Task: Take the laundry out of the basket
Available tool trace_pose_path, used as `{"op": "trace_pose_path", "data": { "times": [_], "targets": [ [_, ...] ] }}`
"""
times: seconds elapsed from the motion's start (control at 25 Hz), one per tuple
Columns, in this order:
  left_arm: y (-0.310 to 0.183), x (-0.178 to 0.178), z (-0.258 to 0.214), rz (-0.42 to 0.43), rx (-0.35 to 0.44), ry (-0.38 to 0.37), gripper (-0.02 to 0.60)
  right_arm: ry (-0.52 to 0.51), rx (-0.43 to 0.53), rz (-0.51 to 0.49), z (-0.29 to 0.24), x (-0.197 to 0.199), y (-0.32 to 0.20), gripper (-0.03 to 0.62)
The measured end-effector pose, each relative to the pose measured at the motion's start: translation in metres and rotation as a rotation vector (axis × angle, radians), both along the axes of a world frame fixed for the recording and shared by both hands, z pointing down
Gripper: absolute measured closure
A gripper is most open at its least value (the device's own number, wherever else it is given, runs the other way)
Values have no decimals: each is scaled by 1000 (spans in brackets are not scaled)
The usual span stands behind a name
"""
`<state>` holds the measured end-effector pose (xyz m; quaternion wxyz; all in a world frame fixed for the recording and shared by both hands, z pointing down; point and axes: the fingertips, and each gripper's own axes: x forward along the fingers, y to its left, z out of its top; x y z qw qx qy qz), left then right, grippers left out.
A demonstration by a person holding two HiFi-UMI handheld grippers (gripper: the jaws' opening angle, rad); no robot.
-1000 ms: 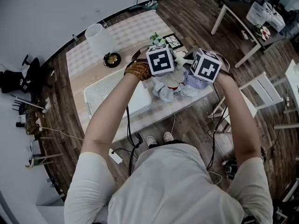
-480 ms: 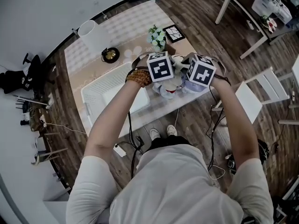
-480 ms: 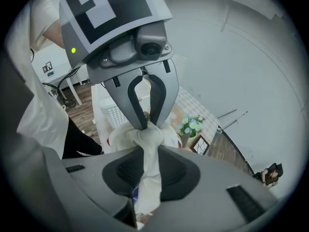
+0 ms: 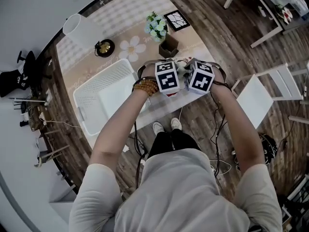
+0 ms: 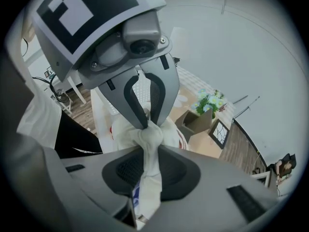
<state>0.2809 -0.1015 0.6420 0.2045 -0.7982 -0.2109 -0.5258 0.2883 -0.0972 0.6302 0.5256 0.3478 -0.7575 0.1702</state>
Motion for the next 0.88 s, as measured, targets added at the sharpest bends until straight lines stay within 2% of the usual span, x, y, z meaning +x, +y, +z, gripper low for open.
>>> {"op": "trace_pose_path", "data": {
  "times": [0.24, 0.48, 0.6, 0.72, 0.88],
  "targets": [
    [-4, 2, 49, -5, 52, -63, 511, -36, -30, 23, 47, 4, 0, 499],
    [-10, 3, 76, -22, 70, -85, 509, -40, -34, 41, 74, 5, -5, 497],
    [-10, 2, 77, -35, 62, -81, 505, -40, -29, 53, 77, 6, -5, 486],
    [-11, 2, 68, -48, 54, -62, 472, -50, -38, 62, 70, 7, -4, 464],
    [-15, -1, 52, -61, 52, -55, 463, -44, -54, 40, 55, 8, -6, 445]
  ]
}}
